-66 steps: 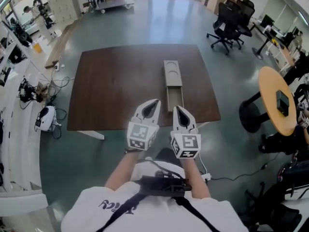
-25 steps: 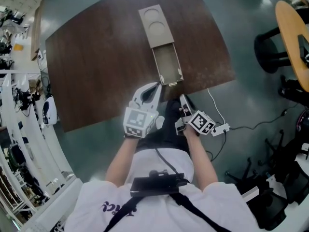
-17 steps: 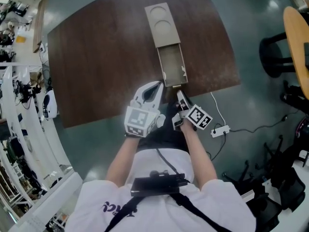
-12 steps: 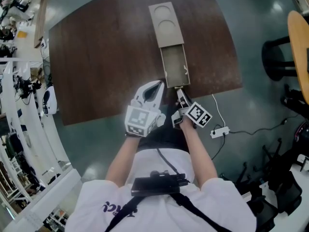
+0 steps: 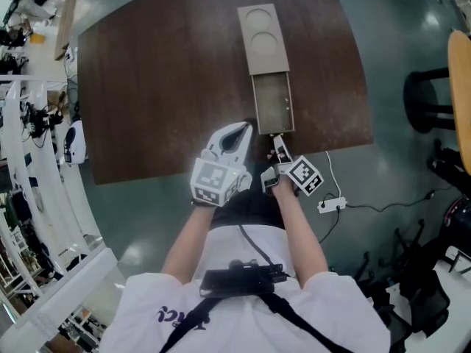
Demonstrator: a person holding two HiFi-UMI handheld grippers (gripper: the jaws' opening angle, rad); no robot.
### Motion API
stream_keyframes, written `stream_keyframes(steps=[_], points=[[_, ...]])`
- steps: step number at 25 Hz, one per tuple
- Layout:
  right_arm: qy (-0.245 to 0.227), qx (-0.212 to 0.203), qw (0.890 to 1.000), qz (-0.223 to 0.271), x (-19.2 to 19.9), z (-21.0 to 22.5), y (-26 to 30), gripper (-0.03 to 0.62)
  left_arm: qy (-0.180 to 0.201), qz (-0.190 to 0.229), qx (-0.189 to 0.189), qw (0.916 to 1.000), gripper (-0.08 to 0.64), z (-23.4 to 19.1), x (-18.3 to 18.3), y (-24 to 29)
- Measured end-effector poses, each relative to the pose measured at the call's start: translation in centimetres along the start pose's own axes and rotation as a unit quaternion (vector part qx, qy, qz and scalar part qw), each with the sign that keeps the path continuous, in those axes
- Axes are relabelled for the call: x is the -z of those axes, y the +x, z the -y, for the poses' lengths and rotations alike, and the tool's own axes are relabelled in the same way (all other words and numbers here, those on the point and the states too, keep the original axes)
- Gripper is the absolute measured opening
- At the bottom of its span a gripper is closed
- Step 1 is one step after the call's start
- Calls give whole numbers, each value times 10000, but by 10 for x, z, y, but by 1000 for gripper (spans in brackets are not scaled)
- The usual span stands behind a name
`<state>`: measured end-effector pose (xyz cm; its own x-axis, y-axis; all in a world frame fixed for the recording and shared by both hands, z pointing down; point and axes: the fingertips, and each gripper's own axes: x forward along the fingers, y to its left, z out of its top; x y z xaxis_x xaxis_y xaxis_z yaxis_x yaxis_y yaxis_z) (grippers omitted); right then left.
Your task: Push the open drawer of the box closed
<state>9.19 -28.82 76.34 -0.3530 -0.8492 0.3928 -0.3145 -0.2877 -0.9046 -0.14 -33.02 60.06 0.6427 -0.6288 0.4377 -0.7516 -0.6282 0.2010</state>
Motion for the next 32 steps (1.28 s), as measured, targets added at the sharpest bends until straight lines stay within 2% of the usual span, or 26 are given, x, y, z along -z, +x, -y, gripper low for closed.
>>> stream_keyframes(steps=[17, 21, 24, 27, 30, 32], points=[[15, -77, 9996, -254, -24, -23, 56, 55, -340, 23, -234, 9991, 11, -40, -9, 32], [86, 80, 9995, -305, -37, -31, 73, 54, -395, 1, -242, 9989, 11, -46, -12, 46], [84, -129, 9994, -297, -47, -41, 94, 49, -465, -20, -278, 9985, 11, -54, -12, 53], [106, -17, 9994, -325, -56, -46, 107, 49, -506, -15, -317, 9982, 11, -59, -16, 61], [61, -209, 9992, -335, -65, -55, 125, 49, -534, -13, -380, 9979, 11, -67, -19, 67], [86, -142, 9992, -360, -68, -58, 133, 49, -570, -19, -438, 9974, 11, -74, -21, 71]])
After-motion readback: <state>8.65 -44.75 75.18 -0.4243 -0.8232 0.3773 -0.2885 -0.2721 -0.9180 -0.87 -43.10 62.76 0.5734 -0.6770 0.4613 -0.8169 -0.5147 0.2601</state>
